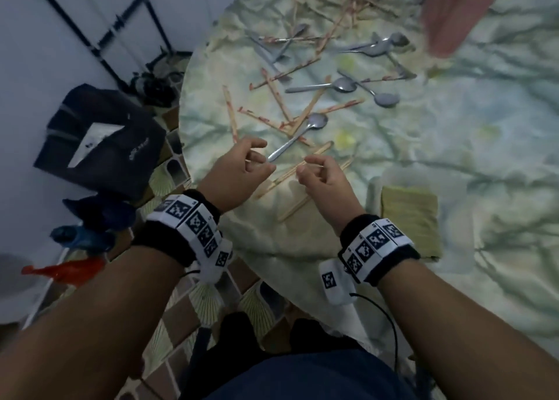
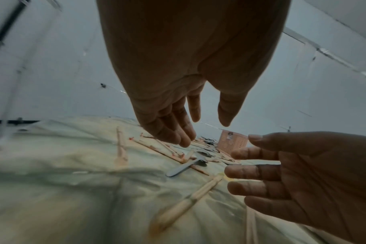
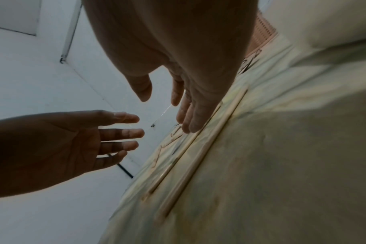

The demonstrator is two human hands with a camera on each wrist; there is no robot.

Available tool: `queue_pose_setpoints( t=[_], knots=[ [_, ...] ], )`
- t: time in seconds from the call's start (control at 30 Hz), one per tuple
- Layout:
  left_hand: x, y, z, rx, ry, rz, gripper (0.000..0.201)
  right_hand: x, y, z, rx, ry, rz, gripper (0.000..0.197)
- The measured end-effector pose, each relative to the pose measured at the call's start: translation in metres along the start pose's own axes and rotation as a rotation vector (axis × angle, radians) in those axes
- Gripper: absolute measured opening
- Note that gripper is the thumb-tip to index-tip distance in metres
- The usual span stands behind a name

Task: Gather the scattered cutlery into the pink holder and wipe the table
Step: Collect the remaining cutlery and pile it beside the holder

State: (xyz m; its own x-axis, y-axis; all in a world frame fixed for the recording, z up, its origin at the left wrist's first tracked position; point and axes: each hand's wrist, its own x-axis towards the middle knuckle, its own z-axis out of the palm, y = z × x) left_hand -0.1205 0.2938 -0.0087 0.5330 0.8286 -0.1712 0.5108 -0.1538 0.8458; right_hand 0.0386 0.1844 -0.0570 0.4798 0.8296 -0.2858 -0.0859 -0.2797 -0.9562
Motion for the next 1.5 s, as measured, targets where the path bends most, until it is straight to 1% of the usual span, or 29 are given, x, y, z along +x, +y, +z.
queue_pose_setpoints(
  t=[0.1,0.2,0.37,0.43,0.53,0.67,0.73,0.9,1.0,1.07,1.23,1.4,1.5],
  knots=[
    [0.033,-0.001,-0.003,0.005,-0.076,0.056,0.039,0.012,0.0,0.003,0.001,0.064,0.0,0.03],
    [0.062,-0.007,-0.017,-0.006,-0.146,0.121,0.041,0.025,-0.007,0.018,0.001,0.132,-0.003,0.026],
    [0.104,-0.023,-0.065,-0.013,-0.258,0.137,0.051,0.051,-0.036,0.07,0.012,0.225,-0.024,0.03],
    [0.116,-0.033,-0.09,-0.015,-0.267,0.156,0.051,0.063,-0.047,0.096,0.019,0.237,-0.012,0.032],
    [0.14,-0.051,-0.129,-0.005,-0.251,0.186,0.044,0.088,-0.062,0.133,0.012,0.237,-0.007,0.037],
    [0.178,-0.071,-0.171,-0.004,-0.229,0.171,0.042,0.123,-0.08,0.172,-0.006,0.236,-0.018,0.036],
    [0.199,-0.075,-0.186,0.015,-0.235,0.166,0.043,0.143,-0.086,0.185,0.029,0.231,-0.013,0.035],
    [0.251,-0.075,-0.209,0.057,-0.199,0.147,0.044,0.2,-0.096,0.204,0.066,0.215,-0.015,0.033],
    [0.276,-0.074,-0.218,0.05,-0.22,0.125,0.045,0.228,-0.102,0.21,0.077,0.207,0.0,0.034],
    [0.293,-0.073,-0.224,0.051,-0.235,0.122,0.046,0.246,-0.107,0.212,0.045,0.208,-0.005,0.033],
    [0.346,-0.074,-0.237,0.09,-0.236,0.163,0.044,0.292,-0.114,0.224,0.008,0.22,0.008,0.037],
    [0.405,-0.079,-0.254,0.075,-0.313,0.219,0.042,0.339,-0.119,0.248,0.04,0.297,0.021,0.036],
    [0.446,-0.082,-0.27,0.068,-0.409,0.256,0.043,0.368,-0.129,0.263,0.058,0.38,0.022,0.037]
  ],
)
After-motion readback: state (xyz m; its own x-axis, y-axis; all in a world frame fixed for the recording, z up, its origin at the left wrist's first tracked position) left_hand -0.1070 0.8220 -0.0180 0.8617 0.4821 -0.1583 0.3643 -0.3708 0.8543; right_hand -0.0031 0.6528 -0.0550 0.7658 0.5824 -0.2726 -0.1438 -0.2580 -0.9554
